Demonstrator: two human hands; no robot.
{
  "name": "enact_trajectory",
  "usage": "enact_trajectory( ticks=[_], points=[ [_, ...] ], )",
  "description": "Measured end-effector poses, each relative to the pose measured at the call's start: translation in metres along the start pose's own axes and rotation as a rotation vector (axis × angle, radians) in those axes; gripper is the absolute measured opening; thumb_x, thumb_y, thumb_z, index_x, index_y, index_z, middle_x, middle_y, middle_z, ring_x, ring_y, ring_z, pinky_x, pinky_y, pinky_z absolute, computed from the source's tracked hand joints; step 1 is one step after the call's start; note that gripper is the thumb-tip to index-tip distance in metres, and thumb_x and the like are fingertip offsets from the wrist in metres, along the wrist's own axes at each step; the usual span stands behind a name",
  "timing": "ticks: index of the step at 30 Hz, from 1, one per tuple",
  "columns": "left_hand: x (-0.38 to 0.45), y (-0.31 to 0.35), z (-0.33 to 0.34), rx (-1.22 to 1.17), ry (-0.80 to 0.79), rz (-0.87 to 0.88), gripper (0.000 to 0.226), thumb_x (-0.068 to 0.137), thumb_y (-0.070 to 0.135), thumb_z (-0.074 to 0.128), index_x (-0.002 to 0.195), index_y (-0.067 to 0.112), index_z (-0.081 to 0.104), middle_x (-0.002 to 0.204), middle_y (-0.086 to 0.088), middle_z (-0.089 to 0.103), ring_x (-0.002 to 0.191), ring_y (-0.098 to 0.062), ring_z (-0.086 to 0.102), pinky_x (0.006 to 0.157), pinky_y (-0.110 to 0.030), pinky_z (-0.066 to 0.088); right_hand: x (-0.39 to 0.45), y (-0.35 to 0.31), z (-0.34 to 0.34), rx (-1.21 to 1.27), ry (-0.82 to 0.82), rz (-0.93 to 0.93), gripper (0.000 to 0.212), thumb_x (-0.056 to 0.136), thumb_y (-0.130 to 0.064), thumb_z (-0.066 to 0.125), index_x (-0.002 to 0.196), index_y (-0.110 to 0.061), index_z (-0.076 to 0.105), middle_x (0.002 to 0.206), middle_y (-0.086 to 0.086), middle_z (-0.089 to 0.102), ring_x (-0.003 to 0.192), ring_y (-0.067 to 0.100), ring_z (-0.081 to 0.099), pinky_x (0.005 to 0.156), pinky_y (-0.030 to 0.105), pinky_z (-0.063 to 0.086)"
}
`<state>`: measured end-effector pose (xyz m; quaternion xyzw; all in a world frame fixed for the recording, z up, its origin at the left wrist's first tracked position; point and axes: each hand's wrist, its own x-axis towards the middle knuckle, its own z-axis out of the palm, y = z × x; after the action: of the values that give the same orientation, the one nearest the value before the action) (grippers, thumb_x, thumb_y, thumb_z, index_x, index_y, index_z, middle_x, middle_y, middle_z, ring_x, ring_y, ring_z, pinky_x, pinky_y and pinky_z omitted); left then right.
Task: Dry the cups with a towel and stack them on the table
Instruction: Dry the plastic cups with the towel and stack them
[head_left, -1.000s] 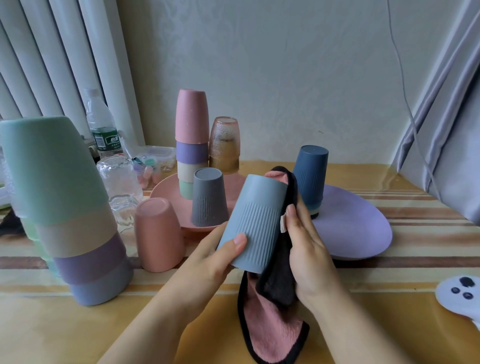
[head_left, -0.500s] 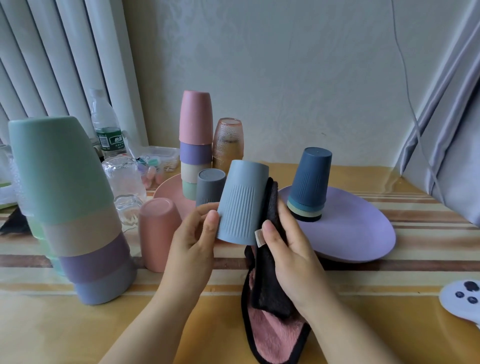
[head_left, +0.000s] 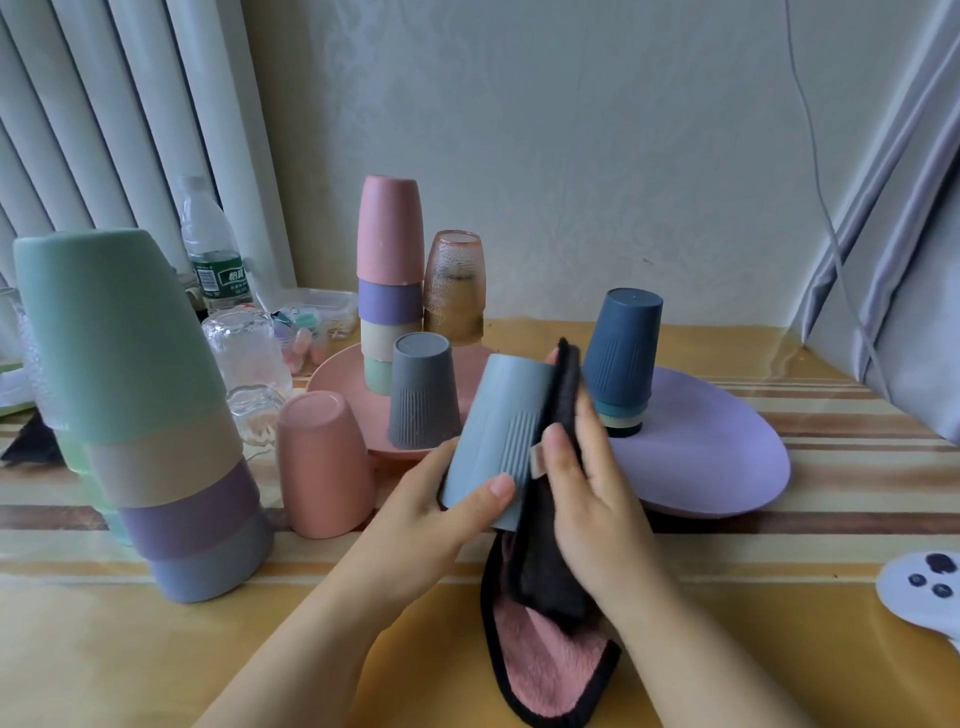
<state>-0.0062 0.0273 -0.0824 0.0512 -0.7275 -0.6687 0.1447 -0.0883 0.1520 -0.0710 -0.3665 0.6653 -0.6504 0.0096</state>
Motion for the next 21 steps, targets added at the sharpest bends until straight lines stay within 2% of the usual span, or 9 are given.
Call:
enact_trajectory(
  ticks=[2,4,8,11,13,16,18,20,21],
  points=[
    [-0.001,-0.002,0.001,-0.049,-0.073,-0.018,0.044,0.083,0.045,0.063,0.121,0.024,0.061,0.115,0.006,0.070,0.110,-0.010,0.064,0.091,-0.023,0.051,0.001,-0.003,-0.009,0.121,0.056,0.063,0.035,0.088,-0.047,0.039,0.122,-0.056,0.035,0.114,-0.056,0.043,0.118,-0.025,0.036,0.104,0.008,0.029],
    [-0.001,-0.006,0.000,-0.171,-0.105,-0.021,0.048,0.078,0.050,0.065,0.117,0.022,0.067,0.118,-0.002,0.069,0.114,-0.018,0.063,0.096,-0.030,0.050,0.001,-0.002,-0.011,0.203,0.067,0.094,0.034,0.084,-0.047,0.039,0.117,-0.055,0.041,0.110,-0.053,0.048,0.116,-0.025,0.039,0.105,0.012,0.029],
    [0.003,-0.009,-0.003,-0.403,-0.071,-0.034,0.073,0.062,0.060,0.079,0.118,0.014,0.067,0.120,-0.014,0.067,0.109,-0.023,0.064,0.088,-0.030,0.054,-0.002,0.000,-0.002,0.233,-0.008,0.102,0.025,0.092,-0.047,0.041,0.114,-0.057,0.045,0.117,-0.044,0.053,0.120,-0.014,0.044,0.108,0.015,0.030],
    [0.007,-0.007,-0.008,-0.438,0.022,-0.027,0.072,0.057,0.061,0.081,0.113,0.016,0.069,0.114,-0.013,0.069,0.103,-0.023,0.066,0.086,-0.038,0.056,-0.005,0.002,0.004,0.190,-0.068,0.115,0.026,0.092,-0.046,0.045,0.115,-0.057,0.043,0.125,-0.039,0.047,0.126,-0.010,0.040,0.107,0.017,0.032],
    [0.010,-0.005,-0.014,-0.411,0.163,0.000,0.068,0.062,0.054,0.076,0.117,0.013,0.065,0.112,-0.013,0.070,0.101,-0.024,0.067,0.083,-0.037,0.057,-0.007,0.001,0.006,0.144,-0.102,0.117,0.029,0.096,-0.039,0.046,0.117,-0.057,0.039,0.124,-0.040,0.048,0.123,-0.012,0.042,0.103,0.013,0.033],
    [0.011,-0.002,-0.018,-0.276,0.394,0.053,0.060,0.074,0.057,0.072,0.117,0.016,0.062,0.109,-0.010,0.071,0.104,-0.027,0.067,0.092,-0.045,0.053,-0.008,-0.001,0.006,0.078,-0.110,0.117,0.038,0.097,-0.030,0.045,0.124,-0.053,0.032,0.115,-0.042,0.050,0.106,-0.023,0.049,0.093,0.004,0.037],
    [0.008,0.002,-0.015,-0.138,0.413,0.087,0.044,0.082,0.055,0.059,0.110,0.022,0.066,0.101,0.001,0.075,0.100,-0.017,0.069,0.088,-0.039,0.053,-0.007,0.001,0.005,-0.013,-0.106,0.073,0.041,0.096,-0.038,0.047,0.130,-0.052,0.030,0.119,-0.038,0.049,0.113,-0.015,0.050,0.101,0.012,0.038],
    [0.005,0.003,-0.013,-0.058,0.345,0.082,0.046,0.083,0.062,0.057,0.111,0.025,0.065,0.100,0.006,0.074,0.099,-0.012,0.069,0.084,-0.034,0.054,-0.007,0.002,0.007,-0.100,-0.133,0.043,0.044,0.094,-0.039,0.046,0.133,-0.052,0.029,0.127,-0.021,0.051,0.117,-0.006,0.051,0.105,0.017,0.037],
    [0.005,0.002,-0.013,-0.034,0.303,0.058,0.053,0.078,0.067,0.061,0.113,0.027,0.063,0.101,0.007,0.073,0.100,-0.013,0.069,0.084,-0.038,0.057,-0.008,0.004,0.009,-0.154,-0.141,0.009,0.047,0.094,-0.037,0.047,0.135,-0.050,0.029,0.135,-0.018,0.049,0.122,-0.005,0.047,0.107,0.017,0.035]
  ],
)
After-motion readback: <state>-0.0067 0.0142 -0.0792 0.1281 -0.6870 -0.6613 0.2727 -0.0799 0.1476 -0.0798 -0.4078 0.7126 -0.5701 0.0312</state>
